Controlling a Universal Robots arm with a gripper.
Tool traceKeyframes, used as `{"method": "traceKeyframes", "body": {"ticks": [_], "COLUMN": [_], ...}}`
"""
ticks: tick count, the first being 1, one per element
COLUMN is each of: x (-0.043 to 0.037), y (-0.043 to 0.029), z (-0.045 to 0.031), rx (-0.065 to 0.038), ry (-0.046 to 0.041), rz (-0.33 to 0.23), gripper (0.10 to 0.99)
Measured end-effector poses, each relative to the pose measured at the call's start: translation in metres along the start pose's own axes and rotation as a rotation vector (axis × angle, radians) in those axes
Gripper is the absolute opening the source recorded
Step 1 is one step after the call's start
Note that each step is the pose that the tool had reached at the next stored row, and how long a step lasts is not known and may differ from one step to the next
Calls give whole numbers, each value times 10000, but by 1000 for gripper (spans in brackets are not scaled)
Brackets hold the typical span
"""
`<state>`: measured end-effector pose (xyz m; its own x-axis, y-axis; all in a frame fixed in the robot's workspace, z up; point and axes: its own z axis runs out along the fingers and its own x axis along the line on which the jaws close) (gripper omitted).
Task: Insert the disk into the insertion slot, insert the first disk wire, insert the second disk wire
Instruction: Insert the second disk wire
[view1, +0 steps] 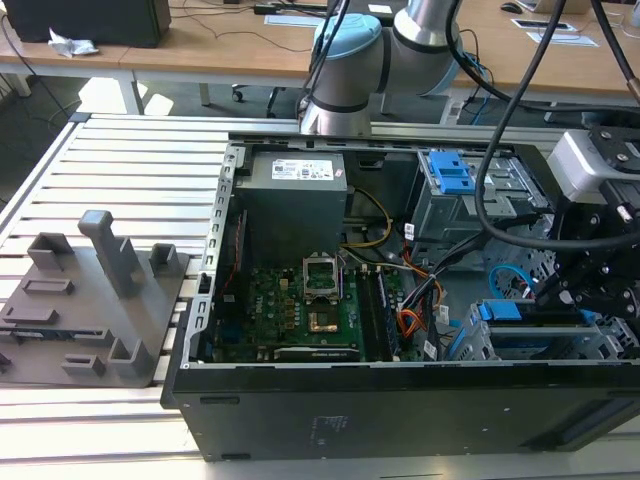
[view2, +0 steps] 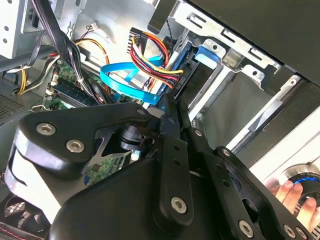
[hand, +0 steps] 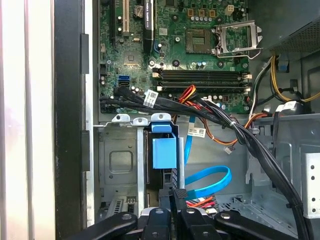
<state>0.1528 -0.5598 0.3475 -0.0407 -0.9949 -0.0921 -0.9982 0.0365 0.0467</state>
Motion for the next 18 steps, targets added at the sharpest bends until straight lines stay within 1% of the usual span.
{"method": "traceKeyframes", "body": {"ticks": [1,3,11,15,18], "x": [0,0,-1,0,0], "y": [0,0,1,1,18], "z": [1,0,-14,-11,-9], "rx": [7,50,84,132,133], "ry": [-5,-26,-60,-82,-88], "rz": [77,537,920,1433,1440], "gripper": [161,161,161,161,161]}}
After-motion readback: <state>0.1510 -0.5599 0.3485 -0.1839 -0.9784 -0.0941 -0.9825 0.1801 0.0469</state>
